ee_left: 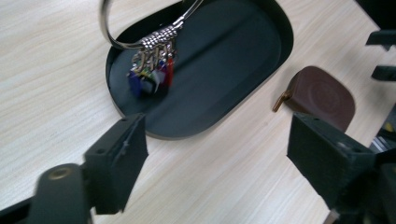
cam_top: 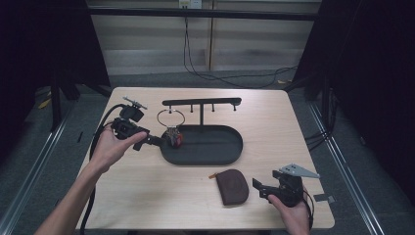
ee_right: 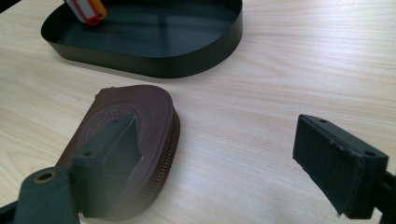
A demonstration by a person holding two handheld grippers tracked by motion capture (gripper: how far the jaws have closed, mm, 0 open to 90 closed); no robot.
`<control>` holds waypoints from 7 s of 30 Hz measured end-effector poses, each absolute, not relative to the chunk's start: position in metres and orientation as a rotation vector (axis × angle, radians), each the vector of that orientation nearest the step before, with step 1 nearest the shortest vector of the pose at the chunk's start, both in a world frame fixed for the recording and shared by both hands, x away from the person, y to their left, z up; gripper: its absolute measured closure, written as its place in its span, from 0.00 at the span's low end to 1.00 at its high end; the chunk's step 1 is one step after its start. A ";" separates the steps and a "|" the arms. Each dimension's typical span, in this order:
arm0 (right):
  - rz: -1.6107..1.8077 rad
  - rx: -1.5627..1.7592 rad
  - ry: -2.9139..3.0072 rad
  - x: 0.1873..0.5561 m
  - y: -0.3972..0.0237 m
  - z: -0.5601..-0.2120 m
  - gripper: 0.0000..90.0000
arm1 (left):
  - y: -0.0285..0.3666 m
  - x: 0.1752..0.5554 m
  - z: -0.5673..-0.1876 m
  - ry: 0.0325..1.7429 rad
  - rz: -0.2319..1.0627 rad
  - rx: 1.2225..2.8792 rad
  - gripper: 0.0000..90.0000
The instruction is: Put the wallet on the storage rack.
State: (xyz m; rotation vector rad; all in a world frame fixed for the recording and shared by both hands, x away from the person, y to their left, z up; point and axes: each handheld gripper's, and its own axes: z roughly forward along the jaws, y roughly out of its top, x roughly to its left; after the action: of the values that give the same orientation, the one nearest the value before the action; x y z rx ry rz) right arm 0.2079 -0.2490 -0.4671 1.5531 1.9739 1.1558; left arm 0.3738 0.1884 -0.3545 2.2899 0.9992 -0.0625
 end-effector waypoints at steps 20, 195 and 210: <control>1.153 1.570 1.975 0.210 -0.249 -0.469 0.16 | 0.209 0.313 -0.411 0.952 -0.007 2.111 0.18; 0.635 1.854 2.642 0.299 -0.183 -0.415 0.93 | 0.265 0.245 -0.467 0.931 -0.011 2.037 0.22; 0.509 1.767 2.638 0.300 -0.176 -0.393 0.93 | 0.266 0.245 -0.467 0.937 -0.016 2.031 0.22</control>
State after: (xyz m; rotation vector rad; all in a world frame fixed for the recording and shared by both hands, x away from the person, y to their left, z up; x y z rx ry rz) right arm 0.2998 -0.1761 -0.3925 1.7670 2.6376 0.5092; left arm 0.2448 0.2660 -0.4672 2.0305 0.9373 -0.0160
